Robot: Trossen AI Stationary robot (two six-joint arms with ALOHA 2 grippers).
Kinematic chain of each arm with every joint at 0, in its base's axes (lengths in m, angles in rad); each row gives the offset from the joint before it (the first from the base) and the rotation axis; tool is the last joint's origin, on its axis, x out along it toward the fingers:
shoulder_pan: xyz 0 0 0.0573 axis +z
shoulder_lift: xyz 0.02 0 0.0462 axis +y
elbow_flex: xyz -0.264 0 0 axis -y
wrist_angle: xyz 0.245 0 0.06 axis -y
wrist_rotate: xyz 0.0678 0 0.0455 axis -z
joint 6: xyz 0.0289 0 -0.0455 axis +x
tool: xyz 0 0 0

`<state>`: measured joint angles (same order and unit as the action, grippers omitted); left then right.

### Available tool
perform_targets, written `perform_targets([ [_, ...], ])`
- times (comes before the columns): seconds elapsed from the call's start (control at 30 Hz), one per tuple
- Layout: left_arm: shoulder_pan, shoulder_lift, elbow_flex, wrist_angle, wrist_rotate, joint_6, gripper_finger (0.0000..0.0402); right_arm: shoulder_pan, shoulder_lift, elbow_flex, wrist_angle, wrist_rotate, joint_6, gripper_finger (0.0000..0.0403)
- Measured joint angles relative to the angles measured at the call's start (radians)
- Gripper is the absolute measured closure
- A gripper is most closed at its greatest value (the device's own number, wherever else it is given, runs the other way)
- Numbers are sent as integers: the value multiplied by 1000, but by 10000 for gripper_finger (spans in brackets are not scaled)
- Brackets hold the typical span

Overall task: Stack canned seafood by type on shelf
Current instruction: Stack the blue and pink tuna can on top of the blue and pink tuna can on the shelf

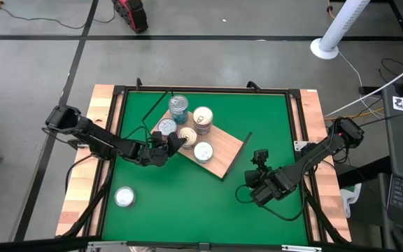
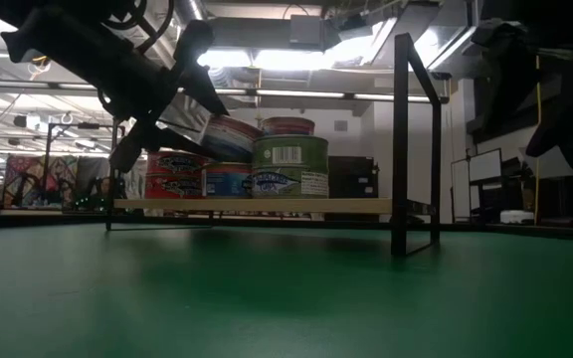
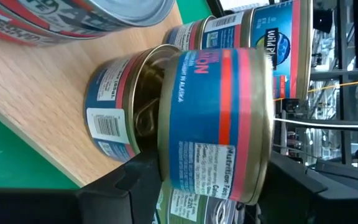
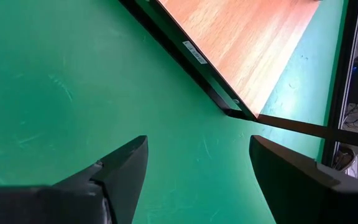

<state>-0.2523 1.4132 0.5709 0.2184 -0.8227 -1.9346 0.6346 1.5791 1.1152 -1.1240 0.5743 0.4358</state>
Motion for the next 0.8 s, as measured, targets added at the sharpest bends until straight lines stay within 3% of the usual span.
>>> perform_targets([
  [0.27,0,0,0,0,6,26,183,0,0,0,0,-7,0,123],
  [0.5,1,0,0,-5,22,48,150,0,0,0,0,-7,0,123],
  [0.8,40,-5,3,11,154,53,124,0,0,0,0,-9,0,123],
])
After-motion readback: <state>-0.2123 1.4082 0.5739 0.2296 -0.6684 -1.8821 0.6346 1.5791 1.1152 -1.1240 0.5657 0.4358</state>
